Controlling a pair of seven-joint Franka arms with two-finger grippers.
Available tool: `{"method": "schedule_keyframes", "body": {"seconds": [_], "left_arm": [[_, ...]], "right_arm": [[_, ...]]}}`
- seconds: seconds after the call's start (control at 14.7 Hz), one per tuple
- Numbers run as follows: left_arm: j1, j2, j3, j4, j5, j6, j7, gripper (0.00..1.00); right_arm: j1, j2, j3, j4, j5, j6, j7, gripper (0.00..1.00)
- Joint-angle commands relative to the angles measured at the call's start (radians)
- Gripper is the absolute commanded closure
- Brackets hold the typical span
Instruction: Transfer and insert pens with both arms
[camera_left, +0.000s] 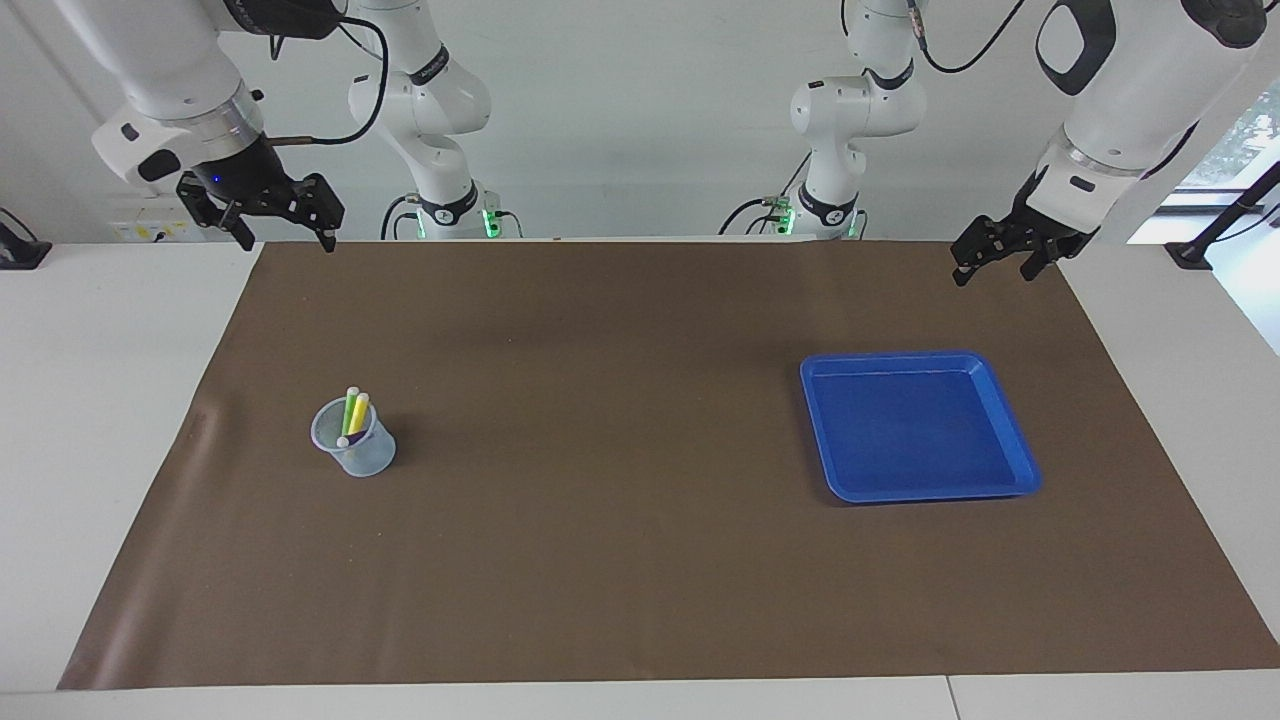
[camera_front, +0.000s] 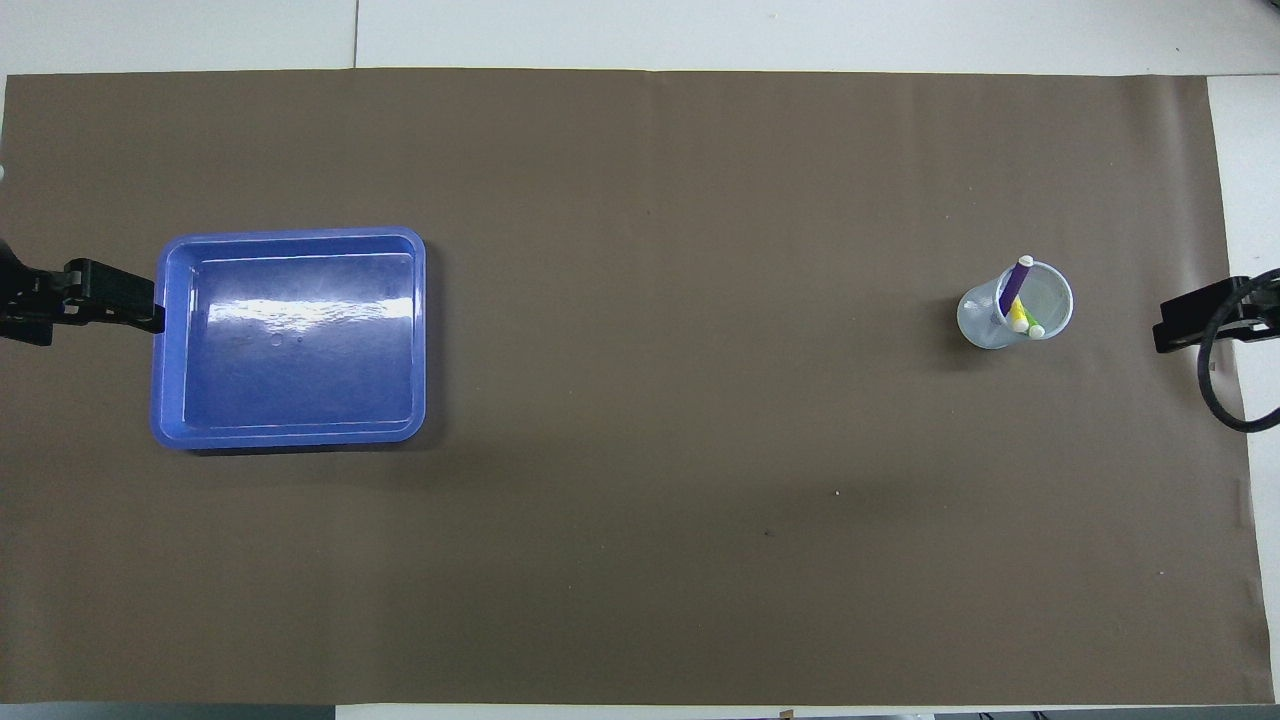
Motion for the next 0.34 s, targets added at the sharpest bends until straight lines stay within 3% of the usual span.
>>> {"method": "schedule_keyframes", "body": {"seconds": [0.0, 0.27], "left_arm": [[-0.006, -0.026, 0.003, -0.032, 0.022, 0.022, 0.001, 0.0], [-0.003, -0.026, 0.003, -0.032, 0.02, 0.022, 0.002, 0.0]], "right_arm": [[0.007, -0.01, -0.022, -0.016, 0.024, 0.015, 0.017, 0.0], [-0.007, -0.008, -0.008, -0.01, 0.023, 0.02, 0.017, 0.0]]}}
